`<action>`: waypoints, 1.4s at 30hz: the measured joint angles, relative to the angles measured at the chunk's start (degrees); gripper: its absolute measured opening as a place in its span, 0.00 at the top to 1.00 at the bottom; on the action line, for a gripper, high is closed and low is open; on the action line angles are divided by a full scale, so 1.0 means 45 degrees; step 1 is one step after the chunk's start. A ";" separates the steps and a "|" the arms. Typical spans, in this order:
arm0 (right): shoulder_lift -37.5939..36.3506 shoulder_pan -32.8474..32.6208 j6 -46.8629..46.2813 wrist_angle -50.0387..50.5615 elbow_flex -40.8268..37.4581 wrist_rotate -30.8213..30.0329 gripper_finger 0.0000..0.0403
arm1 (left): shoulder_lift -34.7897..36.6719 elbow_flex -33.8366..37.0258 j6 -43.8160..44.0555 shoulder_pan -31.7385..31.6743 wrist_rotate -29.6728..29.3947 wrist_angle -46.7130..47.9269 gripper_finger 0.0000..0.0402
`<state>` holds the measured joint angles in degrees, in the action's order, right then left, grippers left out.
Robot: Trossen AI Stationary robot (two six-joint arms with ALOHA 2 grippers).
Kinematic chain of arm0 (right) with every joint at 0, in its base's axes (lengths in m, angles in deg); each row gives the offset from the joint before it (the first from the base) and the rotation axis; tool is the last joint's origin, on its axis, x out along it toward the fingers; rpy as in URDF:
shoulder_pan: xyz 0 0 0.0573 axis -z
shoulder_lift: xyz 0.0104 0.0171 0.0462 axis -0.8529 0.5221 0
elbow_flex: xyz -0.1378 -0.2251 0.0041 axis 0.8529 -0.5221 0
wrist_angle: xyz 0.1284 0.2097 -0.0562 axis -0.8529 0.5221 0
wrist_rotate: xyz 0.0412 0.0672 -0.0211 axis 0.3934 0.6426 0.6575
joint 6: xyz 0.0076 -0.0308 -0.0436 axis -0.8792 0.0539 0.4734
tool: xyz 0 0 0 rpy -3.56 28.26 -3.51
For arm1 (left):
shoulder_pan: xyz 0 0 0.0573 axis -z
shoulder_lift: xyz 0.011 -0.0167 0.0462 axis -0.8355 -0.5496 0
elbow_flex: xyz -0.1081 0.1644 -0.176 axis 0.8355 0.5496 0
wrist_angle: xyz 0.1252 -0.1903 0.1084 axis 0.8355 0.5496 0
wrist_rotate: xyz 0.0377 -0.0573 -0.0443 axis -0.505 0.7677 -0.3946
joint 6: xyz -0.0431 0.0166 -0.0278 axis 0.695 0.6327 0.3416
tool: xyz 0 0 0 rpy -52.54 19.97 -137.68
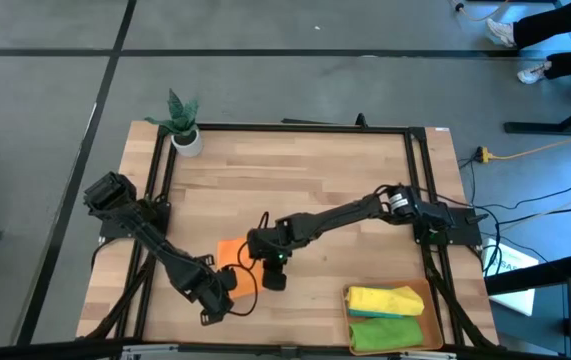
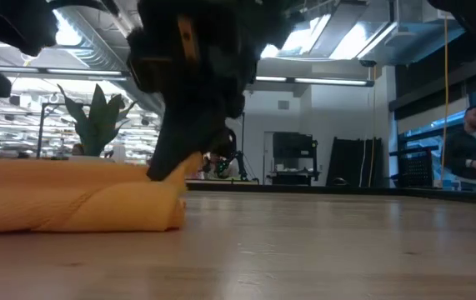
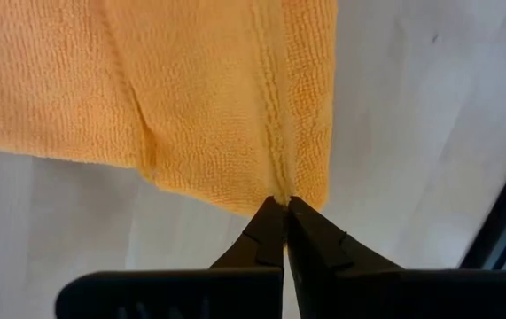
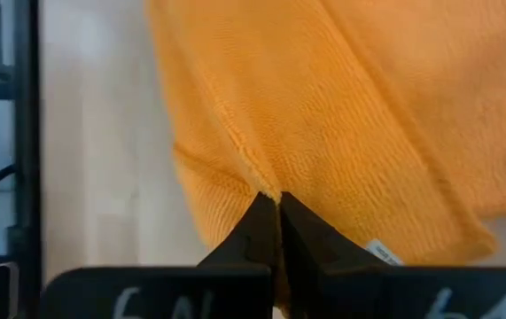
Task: Roll microfiber towels into tight, uniform cylinder then place into a basket
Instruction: Roll the orange microfiber towel
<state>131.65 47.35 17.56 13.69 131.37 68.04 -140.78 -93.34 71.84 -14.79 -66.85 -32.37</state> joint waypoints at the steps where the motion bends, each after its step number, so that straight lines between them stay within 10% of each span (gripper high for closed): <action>1: 0.0000 0.0064 -0.0009 -0.0158 -0.0147 -0.0004 0.99 | 0.0000 0.0000 -0.0036 -0.0051 0.0000 0.0005 1.00; 42: -0.0019 -0.0901 0.0807 -0.1060 -0.0303 0.5873 0.99 | 0.0825 -0.0024 -0.3950 -0.1459 0.2822 -0.1136 1.00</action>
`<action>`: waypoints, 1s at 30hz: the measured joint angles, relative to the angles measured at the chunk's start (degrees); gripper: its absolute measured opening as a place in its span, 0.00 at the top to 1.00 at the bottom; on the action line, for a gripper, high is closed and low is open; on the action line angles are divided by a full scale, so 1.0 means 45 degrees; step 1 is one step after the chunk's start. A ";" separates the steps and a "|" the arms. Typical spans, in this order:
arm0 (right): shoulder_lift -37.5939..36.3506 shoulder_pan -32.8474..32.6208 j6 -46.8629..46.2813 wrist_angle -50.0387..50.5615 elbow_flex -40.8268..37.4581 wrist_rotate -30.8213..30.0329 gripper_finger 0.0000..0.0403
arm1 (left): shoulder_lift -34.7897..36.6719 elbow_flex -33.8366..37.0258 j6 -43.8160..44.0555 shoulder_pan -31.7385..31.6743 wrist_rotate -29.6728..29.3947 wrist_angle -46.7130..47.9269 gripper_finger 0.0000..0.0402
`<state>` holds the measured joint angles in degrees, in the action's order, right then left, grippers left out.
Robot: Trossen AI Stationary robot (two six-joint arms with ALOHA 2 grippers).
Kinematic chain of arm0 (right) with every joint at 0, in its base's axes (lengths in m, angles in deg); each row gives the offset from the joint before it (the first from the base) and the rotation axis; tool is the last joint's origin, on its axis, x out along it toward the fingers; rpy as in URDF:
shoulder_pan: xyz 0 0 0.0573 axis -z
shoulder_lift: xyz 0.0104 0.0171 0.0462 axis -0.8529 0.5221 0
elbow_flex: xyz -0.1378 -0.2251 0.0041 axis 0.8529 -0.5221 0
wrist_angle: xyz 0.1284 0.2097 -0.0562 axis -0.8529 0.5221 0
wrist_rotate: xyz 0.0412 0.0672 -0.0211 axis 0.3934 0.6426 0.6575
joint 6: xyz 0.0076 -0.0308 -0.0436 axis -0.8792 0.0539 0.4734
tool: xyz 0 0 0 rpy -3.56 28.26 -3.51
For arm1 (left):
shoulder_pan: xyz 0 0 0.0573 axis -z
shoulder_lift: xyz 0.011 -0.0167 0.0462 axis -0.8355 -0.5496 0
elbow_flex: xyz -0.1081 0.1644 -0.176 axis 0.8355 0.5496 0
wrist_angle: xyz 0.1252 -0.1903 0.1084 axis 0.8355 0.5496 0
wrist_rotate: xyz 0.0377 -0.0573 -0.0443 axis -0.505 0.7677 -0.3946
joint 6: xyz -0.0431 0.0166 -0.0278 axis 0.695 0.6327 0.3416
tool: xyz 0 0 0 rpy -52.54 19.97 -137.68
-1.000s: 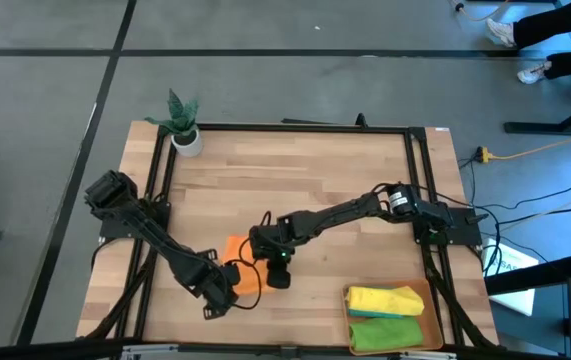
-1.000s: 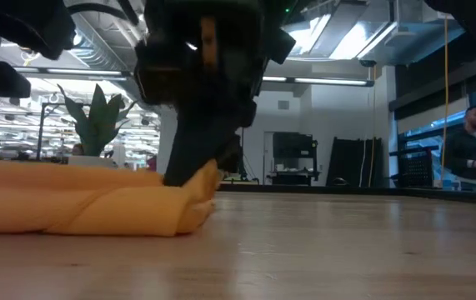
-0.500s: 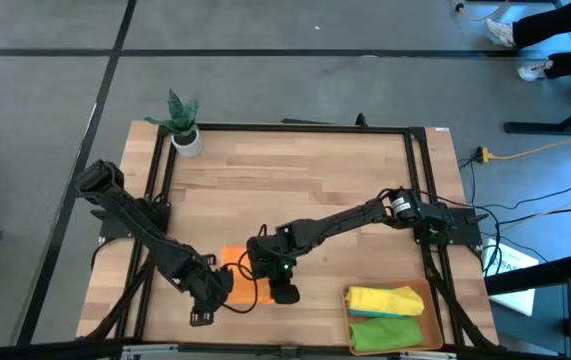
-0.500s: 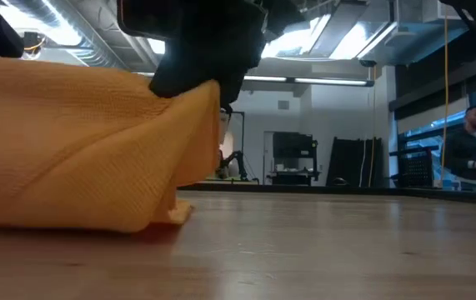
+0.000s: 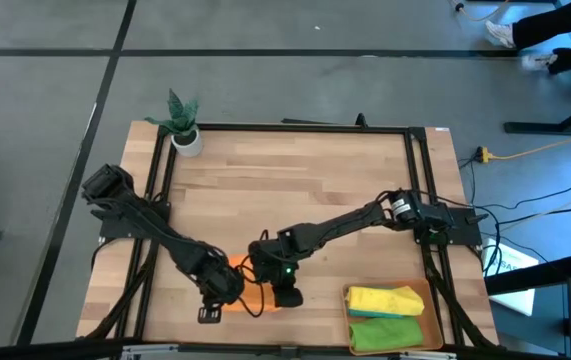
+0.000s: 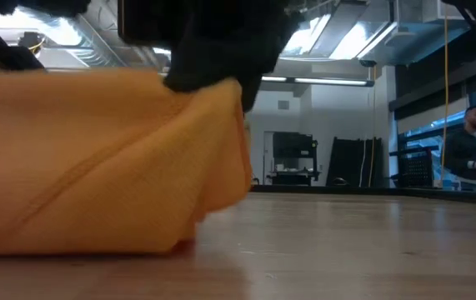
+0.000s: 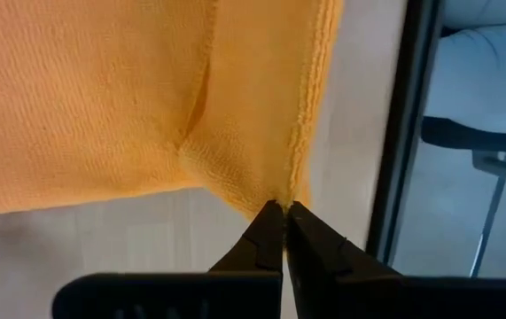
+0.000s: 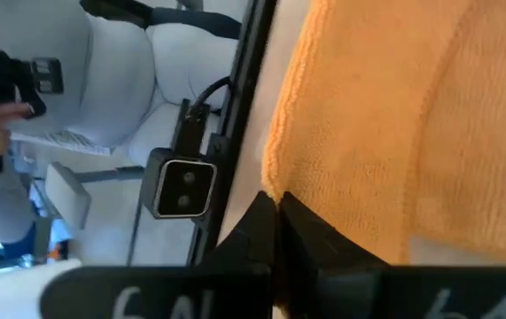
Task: Roll microfiber towels into tight, uniform cylinder then place into a basket
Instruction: Roll the orange microfiber towel
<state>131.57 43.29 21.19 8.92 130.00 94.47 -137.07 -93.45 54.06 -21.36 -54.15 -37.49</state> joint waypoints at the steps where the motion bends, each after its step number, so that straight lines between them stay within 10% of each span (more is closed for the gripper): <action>1: 0.0005 0.0037 -0.0268 -0.0181 -0.0190 0.0086 0.99 | -0.0048 0.0010 -0.0005 -0.0024 0.0014 0.0004 1.00; 30: 0.0097 0.1021 -0.0496 -0.0945 -0.1366 -0.2255 0.96 | -0.1694 0.0024 -0.0749 -0.0973 -0.2209 0.1303 1.00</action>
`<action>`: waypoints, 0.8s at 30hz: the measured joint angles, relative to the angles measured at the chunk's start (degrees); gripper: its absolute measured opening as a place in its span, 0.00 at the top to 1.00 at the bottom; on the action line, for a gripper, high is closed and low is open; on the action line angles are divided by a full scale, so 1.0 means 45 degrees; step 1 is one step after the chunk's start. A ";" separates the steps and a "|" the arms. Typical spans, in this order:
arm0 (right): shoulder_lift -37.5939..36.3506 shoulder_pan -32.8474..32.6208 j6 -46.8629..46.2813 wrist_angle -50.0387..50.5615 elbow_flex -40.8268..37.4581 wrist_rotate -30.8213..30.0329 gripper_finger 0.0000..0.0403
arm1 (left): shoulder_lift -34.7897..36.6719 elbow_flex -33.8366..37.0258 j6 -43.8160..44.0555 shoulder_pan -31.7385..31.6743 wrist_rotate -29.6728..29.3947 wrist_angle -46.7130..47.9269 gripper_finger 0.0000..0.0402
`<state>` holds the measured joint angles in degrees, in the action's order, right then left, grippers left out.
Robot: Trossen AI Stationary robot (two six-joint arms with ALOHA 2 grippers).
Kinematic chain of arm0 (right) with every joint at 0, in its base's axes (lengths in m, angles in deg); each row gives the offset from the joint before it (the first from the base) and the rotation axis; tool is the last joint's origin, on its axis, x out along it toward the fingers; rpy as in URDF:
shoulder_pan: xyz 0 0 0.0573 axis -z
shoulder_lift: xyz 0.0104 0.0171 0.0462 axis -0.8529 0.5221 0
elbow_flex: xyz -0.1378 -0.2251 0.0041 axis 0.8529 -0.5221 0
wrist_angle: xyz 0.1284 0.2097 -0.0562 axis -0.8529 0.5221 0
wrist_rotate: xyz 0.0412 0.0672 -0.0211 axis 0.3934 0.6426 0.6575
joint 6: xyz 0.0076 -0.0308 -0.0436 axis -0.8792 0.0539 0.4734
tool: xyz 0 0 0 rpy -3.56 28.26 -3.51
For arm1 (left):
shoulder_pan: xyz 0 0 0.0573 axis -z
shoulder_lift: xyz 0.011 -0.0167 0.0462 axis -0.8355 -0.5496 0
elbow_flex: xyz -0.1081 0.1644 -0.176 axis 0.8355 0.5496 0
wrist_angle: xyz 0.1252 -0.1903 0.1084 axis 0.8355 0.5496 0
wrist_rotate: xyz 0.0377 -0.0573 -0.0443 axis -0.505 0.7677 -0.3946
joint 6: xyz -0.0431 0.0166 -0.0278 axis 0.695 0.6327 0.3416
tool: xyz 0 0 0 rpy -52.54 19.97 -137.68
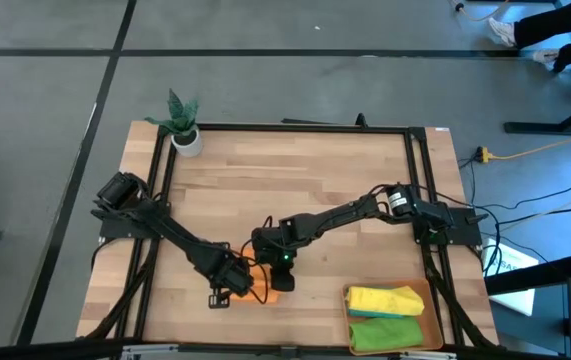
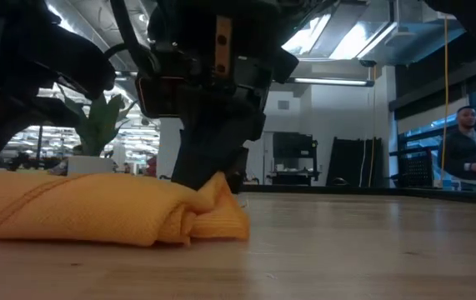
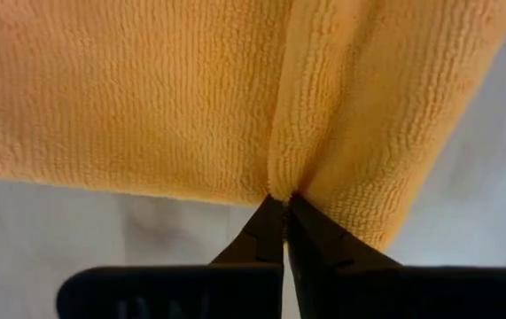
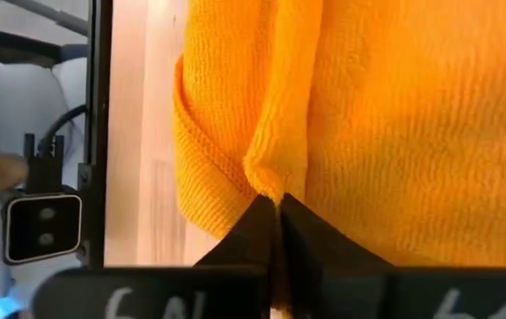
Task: Roll microfiber towels into tight, uniform cylinder then place into a basket
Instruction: Roll the orange microfiber towel
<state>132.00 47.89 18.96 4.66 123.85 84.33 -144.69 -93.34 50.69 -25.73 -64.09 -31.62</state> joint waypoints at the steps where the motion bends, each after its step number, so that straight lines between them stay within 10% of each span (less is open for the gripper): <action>1: 0.0000 -0.0017 0.0137 -0.0009 0.0004 -0.0005 0.94 | 0.0000 0.0000 -0.0012 0.0012 -0.0043 -0.0021 1.00; 24: -0.0143 0.0371 -0.0961 -0.0071 0.0014 -0.0015 0.57 | 0.0030 0.0000 0.0003 -0.0329 -0.0657 0.0417 0.82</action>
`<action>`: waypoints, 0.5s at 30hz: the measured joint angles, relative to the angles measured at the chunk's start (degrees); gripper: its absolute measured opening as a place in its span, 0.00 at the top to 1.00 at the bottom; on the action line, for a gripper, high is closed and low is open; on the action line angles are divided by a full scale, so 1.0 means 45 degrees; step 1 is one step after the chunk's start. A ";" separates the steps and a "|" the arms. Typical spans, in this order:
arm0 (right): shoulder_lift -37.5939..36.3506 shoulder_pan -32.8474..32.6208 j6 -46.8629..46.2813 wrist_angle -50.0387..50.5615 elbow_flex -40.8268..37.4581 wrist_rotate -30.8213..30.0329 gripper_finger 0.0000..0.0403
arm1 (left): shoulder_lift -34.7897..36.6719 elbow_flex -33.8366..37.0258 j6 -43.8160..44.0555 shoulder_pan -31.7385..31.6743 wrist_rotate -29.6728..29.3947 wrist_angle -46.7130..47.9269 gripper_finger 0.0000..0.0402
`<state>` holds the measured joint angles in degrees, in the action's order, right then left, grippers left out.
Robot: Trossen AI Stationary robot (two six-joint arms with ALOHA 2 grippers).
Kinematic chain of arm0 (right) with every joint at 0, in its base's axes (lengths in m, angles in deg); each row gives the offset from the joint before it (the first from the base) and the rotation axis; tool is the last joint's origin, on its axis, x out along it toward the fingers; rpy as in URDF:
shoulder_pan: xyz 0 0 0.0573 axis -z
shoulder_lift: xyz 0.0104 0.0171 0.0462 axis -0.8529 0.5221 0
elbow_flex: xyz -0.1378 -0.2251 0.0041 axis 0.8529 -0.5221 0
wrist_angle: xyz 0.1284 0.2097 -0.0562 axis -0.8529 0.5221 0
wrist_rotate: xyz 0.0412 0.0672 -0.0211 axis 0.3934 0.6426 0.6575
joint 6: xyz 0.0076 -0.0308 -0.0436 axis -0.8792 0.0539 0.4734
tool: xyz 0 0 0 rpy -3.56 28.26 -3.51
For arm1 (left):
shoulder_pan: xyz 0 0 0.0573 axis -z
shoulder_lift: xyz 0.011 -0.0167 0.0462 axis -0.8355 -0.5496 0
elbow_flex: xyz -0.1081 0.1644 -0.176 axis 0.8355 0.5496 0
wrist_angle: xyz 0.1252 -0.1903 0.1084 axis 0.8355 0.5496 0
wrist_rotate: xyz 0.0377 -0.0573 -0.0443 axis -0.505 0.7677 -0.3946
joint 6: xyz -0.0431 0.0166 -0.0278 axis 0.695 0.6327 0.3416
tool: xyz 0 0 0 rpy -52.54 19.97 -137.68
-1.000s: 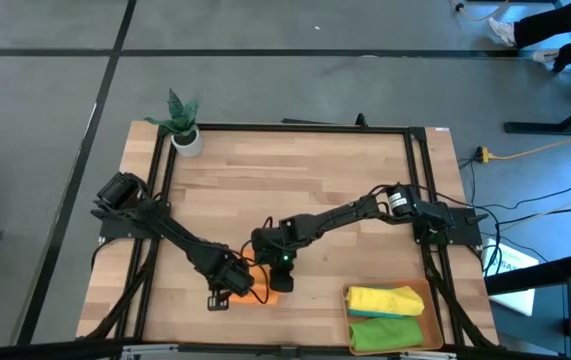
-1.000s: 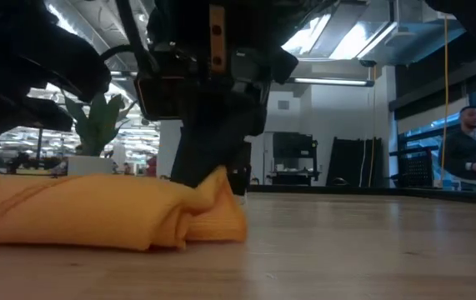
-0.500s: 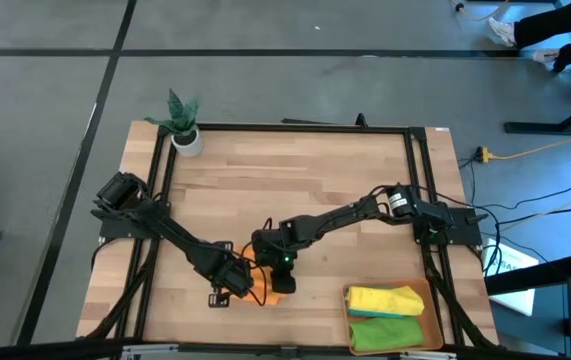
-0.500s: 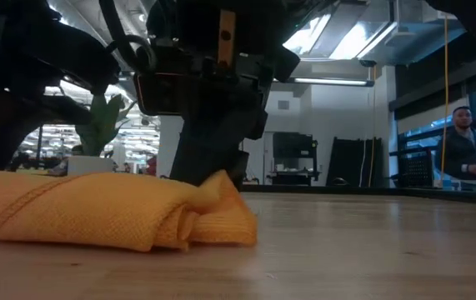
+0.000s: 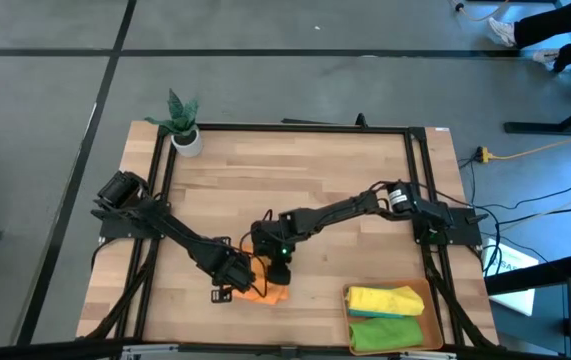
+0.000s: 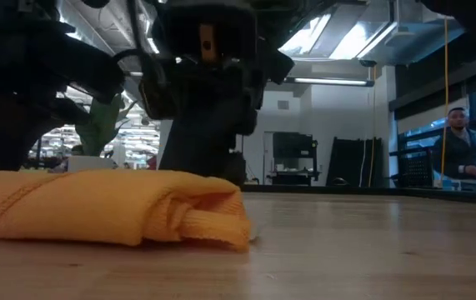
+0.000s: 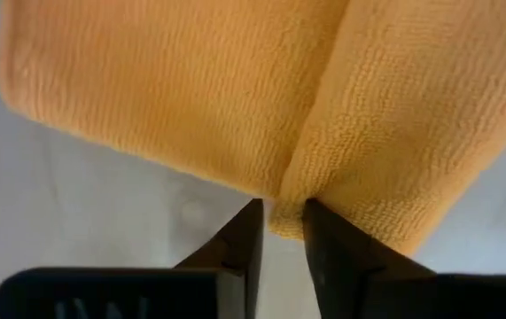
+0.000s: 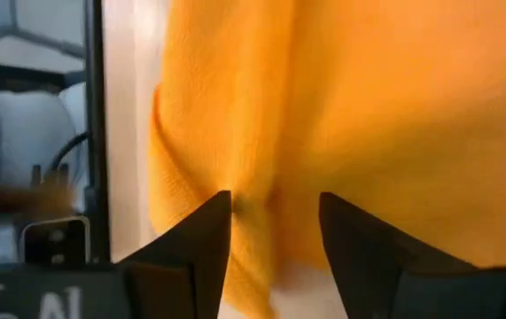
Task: Roll microfiber towels into tight, uniform cylinder then place into a basket
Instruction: Roll the orange microfiber towel
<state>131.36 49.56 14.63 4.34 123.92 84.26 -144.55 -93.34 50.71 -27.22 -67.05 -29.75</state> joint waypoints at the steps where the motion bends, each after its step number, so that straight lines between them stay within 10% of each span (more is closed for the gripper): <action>1: -0.0087 0.0030 0.0000 0.0030 0.0000 -0.0023 0.57 | 0.0023 0.0000 0.0056 0.0001 -0.0017 0.0109 0.82; 15: -0.1531 -0.1013 0.2268 0.0679 0.0019 -0.3110 0.57 | 0.1718 -0.0015 0.0479 0.0774 -0.1465 0.0567 0.82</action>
<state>124.47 45.00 24.84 7.40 124.01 70.27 -136.82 -93.41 52.86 -23.73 -73.64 -27.20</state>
